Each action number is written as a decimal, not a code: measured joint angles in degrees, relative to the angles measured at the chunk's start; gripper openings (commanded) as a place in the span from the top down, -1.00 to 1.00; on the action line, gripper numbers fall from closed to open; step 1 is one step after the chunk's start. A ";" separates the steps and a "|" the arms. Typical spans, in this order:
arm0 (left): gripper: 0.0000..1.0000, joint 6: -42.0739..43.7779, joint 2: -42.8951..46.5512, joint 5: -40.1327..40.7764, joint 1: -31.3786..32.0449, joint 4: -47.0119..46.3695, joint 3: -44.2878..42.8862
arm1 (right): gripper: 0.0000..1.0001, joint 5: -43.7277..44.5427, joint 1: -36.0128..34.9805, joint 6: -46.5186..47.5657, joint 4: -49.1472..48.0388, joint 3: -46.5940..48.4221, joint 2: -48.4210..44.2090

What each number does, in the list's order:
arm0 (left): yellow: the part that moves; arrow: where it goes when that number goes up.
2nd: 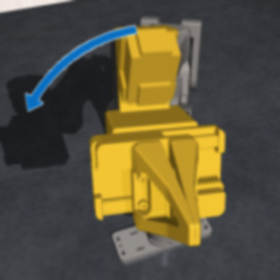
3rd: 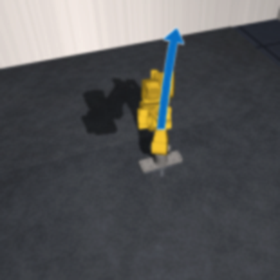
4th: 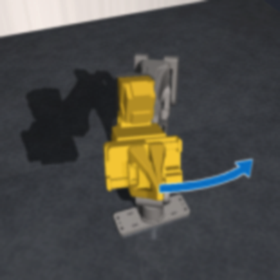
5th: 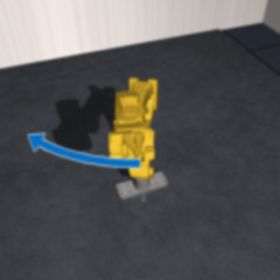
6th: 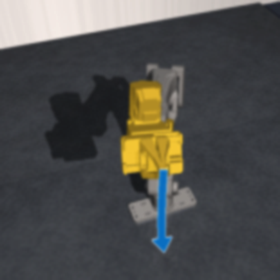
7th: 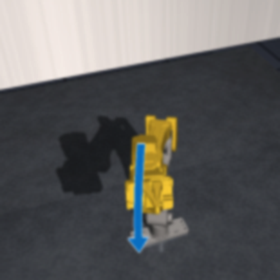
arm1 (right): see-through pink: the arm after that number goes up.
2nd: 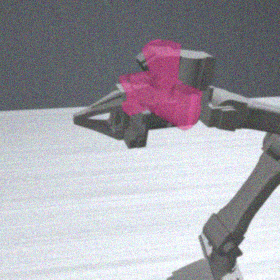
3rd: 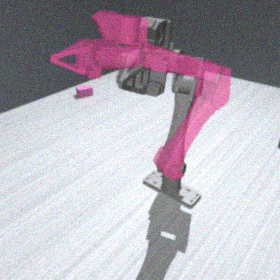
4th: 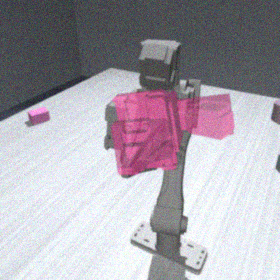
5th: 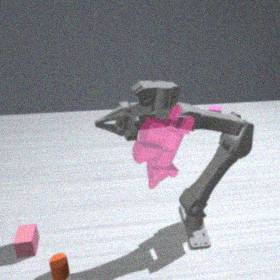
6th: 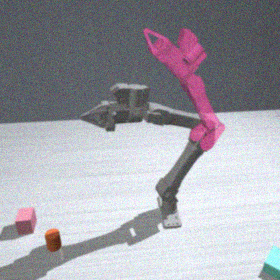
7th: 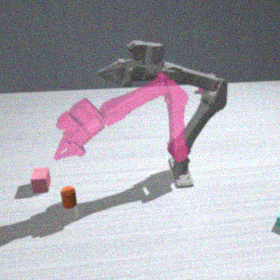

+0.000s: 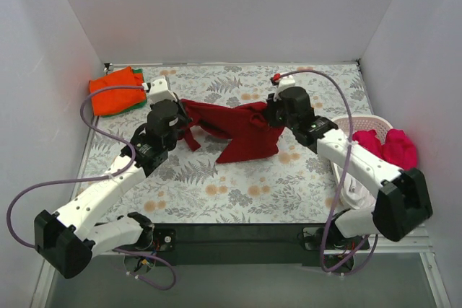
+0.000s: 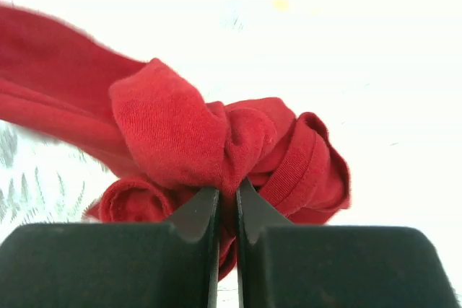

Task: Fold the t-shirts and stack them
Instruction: Flatten the tshirt out

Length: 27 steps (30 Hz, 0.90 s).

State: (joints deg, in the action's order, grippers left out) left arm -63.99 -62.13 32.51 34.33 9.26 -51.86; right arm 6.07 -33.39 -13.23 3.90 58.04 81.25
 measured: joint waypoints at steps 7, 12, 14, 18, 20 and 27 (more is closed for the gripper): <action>1.00 6.27 2.32 0.02 -0.17 1.09 -6.21 | 0.97 14.27 0.35 4.04 6.78 2.34 -13.27; 0.52 7.74 -12.46 -7.78 -9.01 -1.77 -8.74 | 0.97 17.68 3.39 4.66 7.85 8.76 -3.41; 0.34 7.26 -21.40 -8.98 -14.95 -3.85 -8.72 | 0.97 18.08 4.11 4.46 8.17 11.23 3.13; 0.32 7.56 -33.46 -8.44 -21.79 -4.52 -10.27 | 0.95 17.55 4.13 4.31 9.27 12.79 9.07; 0.27 6.75 -33.33 -9.01 -21.88 -4.85 -9.90 | 0.60 17.03 4.07 3.96 9.60 12.81 9.29; 0.29 1.62 -17.38 -15.19 -18.86 -11.52 1.64 | 0.05 15.54 2.08 2.32 8.50 8.59 4.98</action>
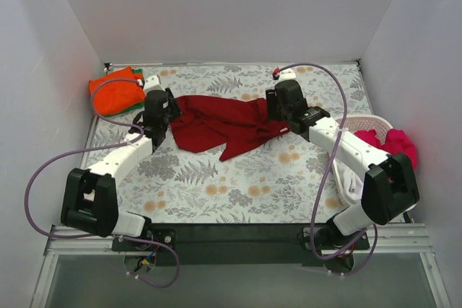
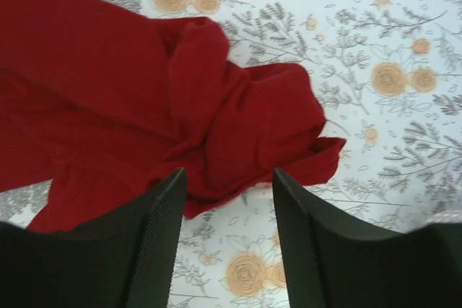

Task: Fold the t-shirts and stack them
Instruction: Flatten the tshirt out

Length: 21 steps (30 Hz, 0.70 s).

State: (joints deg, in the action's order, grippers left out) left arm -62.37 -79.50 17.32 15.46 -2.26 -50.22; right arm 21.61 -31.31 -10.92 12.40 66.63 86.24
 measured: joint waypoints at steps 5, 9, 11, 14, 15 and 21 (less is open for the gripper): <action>0.33 -1.36 -8.11 -1.62 0.04 -2.25 0.66 | -0.02 -1.46 -3.91 -1.57 -0.66 -3.63 -1.81; 0.31 -1.99 -15.82 -2.43 0.09 -0.50 1.11 | -0.04 -6.51 -6.75 -2.75 -1.99 -7.08 -2.16; 0.27 -2.49 -16.52 -2.99 0.24 0.17 1.64 | -0.04 -8.90 -8.26 -3.19 -2.91 -8.55 -2.19; 0.15 -3.32 -16.28 -3.41 0.87 -0.02 2.21 | -0.05 -11.43 -11.13 -3.80 -3.63 -9.60 -1.73; 0.13 -3.50 -16.17 -3.43 1.33 -0.48 2.51 | -0.04 -12.61 -12.35 -3.91 -4.44 -9.64 -1.09; 0.07 -4.68 -16.15 -3.67 4.57 -1.27 4.39 | -0.06 -17.05 -17.00 -4.20 -7.39 -9.25 6.08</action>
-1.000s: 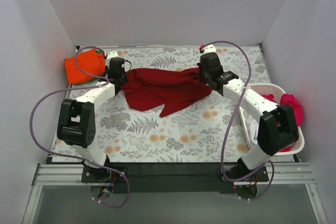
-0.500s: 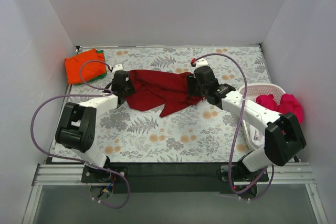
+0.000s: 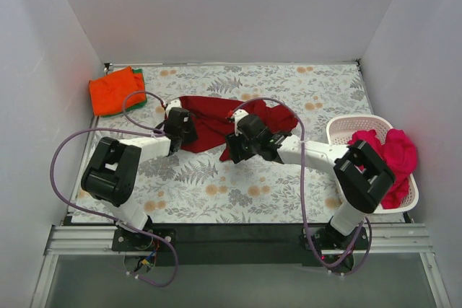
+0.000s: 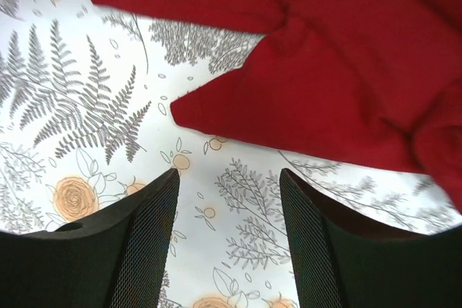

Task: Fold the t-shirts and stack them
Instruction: Flatten the tshirt out

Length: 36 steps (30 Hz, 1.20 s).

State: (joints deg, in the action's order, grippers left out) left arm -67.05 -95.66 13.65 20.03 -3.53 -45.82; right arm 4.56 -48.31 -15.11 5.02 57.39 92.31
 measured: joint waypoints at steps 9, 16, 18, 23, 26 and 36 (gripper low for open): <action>0.21 -2.10 0.02 1.55 1.53 -2.93 2.27 | -0.08 -2.45 -0.72 -0.09 -1.51 5.77 11.23; 0.56 -2.89 0.07 2.49 1.57 -3.78 3.08 | 0.11 -2.21 -0.72 -0.09 -2.36 7.26 14.67; 0.92 -3.06 -0.07 2.45 1.60 -3.72 3.08 | 0.44 -1.88 -0.72 0.02 -2.64 7.48 15.12; 1.00 -3.41 -0.55 2.49 1.81 -3.82 2.91 | 0.97 0.59 -0.63 0.11 -2.58 7.43 15.37; 1.00 -3.32 -0.55 2.56 1.84 -3.10 2.51 | 0.97 2.84 -0.68 0.28 -2.23 7.43 15.30; 1.00 -1.77 4.55 -1.95 2.12 6.19 0.68 | 0.97 18.60 0.50 1.49 7.65 3.69 -1.25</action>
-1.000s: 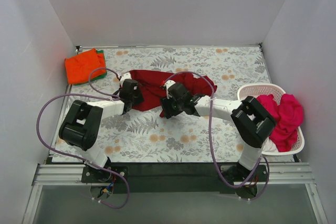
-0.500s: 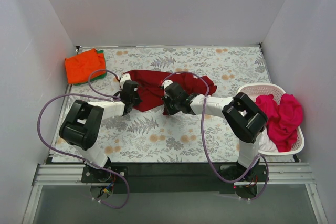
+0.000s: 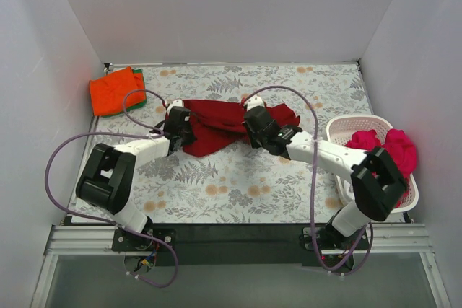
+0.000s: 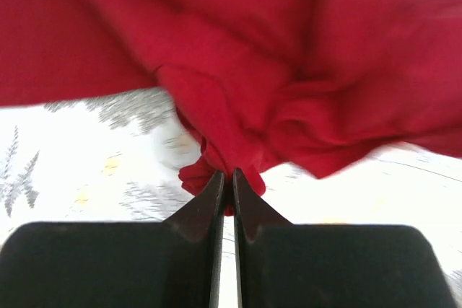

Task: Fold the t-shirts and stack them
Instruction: Flatten the tshirt out

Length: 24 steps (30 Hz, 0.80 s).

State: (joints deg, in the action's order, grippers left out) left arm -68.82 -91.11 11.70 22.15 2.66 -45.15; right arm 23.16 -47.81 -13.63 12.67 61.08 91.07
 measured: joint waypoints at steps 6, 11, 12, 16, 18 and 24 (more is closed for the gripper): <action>1.00 1.95 -7.50 -0.57 -1.64 2.38 -10.38 | 0.97 3.67 7.41 0.04 1.77 -2.54 -8.39; 1.00 3.78 -15.41 -0.76 -3.50 4.26 -20.52 | 0.97 4.50 12.68 0.57 4.00 -2.75 -8.92; 0.94 4.17 -16.83 -0.74 -3.89 4.81 -22.88 | 0.97 4.61 13.25 0.76 4.09 -2.51 -8.76; 0.69 5.35 -19.71 0.11 -5.09 6.10 -28.06 | 0.97 4.59 15.02 1.64 4.46 0.96 -5.97; 0.65 5.31 -18.93 0.72 -5.35 6.25 -26.56 | 0.97 4.59 15.76 1.88 4.37 2.29 -4.37; 0.50 3.21 -2.93 3.21 -3.98 5.99 -8.85 | 0.97 2.99 17.42 2.03 4.04 3.78 1.09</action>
State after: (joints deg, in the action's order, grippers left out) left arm -65.60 -94.04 14.92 18.17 8.64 -54.00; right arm 26.15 -30.39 -11.60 16.71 64.86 92.16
